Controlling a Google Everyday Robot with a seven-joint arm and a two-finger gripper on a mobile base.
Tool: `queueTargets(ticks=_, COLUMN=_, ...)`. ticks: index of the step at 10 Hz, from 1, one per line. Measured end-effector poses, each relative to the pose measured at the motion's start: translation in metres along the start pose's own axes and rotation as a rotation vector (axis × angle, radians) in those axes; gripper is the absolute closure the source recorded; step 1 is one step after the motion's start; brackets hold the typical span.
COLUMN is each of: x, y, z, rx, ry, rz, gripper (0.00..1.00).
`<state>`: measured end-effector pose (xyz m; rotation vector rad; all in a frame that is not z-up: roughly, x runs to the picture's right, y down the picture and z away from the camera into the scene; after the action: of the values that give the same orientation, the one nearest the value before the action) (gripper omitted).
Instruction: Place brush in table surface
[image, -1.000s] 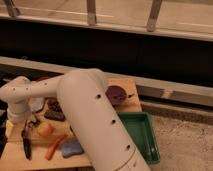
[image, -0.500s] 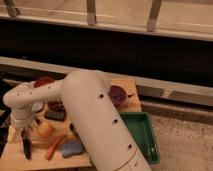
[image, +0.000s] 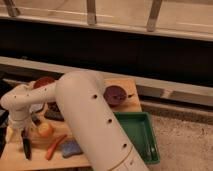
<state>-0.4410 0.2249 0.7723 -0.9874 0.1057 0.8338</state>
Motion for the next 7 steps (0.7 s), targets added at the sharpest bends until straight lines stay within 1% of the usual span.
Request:
queueTargets(ticks=2, x=-0.007, y=-0.002, z=-0.002, rx=0.018, ry=-0.02, rz=0.034, gripper=0.2)
queueTargets(ticks=4, x=-0.012, y=-0.001, z=0.001, rx=0.042, ry=-0.023, rz=0.07, gripper=0.2)
queueTargets(ticks=6, x=-0.017, y=0.001, z=0.01, rx=0.106, ry=0.006, rz=0.126, gripper=0.2)
queueTargets(ticks=7, x=-0.02, y=0.004, z=0.017, rx=0.144, ry=0.03, rz=0.148, gripper=0.21)
